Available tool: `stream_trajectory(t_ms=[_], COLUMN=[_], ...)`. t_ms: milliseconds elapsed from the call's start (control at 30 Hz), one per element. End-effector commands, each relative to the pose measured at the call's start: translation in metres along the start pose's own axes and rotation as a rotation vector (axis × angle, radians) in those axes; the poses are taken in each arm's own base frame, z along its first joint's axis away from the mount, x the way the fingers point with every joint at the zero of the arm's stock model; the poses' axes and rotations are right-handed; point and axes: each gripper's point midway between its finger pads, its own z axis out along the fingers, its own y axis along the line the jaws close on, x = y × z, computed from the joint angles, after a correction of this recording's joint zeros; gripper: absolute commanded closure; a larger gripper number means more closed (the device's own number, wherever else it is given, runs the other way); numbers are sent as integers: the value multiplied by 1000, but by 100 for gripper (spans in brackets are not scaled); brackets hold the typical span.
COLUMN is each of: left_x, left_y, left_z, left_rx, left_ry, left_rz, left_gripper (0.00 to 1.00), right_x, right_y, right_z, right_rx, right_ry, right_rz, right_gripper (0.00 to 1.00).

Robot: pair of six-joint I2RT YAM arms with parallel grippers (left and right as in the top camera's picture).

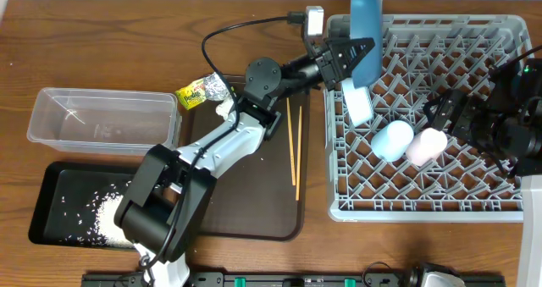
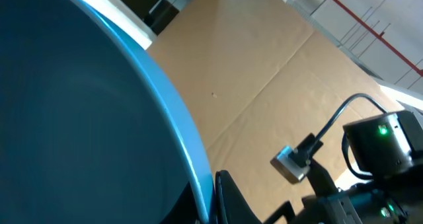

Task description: Sort waste into correct bins and load items into the dishwasher rack

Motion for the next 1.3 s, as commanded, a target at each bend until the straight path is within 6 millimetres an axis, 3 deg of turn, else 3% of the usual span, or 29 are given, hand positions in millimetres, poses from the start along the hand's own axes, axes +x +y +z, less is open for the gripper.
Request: stream_trajectory(t_ms=[0,367,767,1033,1267], left_x=[-10,21,40,42,49], left_y=[-5,33,65,71,96], left_z=[17,52,50,50,44], left_rx=[30,63,9,-5,-101], left_ry=[-35,30,32,25,51], left_rz=[57,-80,-174,-194,-246], left_gripper=[94,93,94,94,83], right_x=[-2,5,5,5,6], right_y=[-1,-2,-2,-3,-3], right_z=[-3,-3,-3,-3,-3], right_rx=[3,10,10,11,12], right_ry=[-8,18,18,20,23], right_rz=[-9,-7,-7,-7,-9], right_gripper=[4,4,4,4,4])
